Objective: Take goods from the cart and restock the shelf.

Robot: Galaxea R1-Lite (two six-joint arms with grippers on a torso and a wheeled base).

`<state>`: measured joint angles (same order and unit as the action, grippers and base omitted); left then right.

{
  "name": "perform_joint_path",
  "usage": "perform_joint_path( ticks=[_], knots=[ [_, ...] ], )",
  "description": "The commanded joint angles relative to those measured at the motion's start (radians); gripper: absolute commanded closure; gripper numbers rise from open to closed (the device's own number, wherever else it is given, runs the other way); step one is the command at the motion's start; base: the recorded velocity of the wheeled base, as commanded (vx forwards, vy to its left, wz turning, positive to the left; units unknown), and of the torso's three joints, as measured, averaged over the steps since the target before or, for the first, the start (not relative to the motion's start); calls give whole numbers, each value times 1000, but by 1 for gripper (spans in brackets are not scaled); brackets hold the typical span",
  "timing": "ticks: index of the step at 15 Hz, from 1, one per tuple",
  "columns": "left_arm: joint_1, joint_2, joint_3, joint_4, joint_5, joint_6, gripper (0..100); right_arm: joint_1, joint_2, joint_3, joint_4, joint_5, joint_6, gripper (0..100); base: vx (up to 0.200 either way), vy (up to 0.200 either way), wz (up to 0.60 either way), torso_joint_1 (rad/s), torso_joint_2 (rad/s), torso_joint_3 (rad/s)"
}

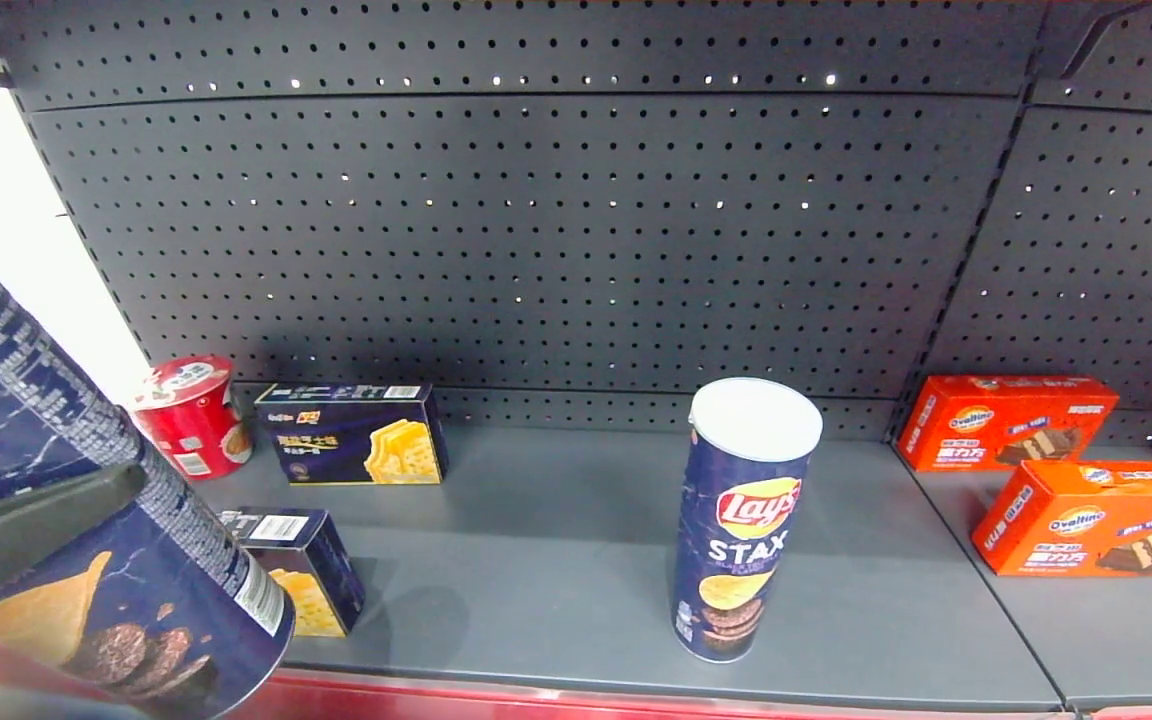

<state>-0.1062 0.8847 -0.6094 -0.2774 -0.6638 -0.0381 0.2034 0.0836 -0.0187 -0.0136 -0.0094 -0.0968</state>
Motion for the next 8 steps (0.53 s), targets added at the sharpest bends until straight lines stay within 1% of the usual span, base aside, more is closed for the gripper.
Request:
perform_joint_path(
  ticks=[1, 6, 8],
  knots=[
    [-7, 27, -6, 1, 0, 0, 100, 1, 5, 0, 0, 0, 0, 0, 0, 0, 0, 0, 0, 0],
    [-46, 34, -6, 1, 1, 0, 100, 1, 5, 0, 0, 0, -1, 0, 0, 0, 0, 0, 0, 0],
    [-47, 39, -6, 1, 0, -2, 100, 1, 5, 0, 0, 14, -15, 0, 0, 0, -600, 5, -2, 2]
  ],
)
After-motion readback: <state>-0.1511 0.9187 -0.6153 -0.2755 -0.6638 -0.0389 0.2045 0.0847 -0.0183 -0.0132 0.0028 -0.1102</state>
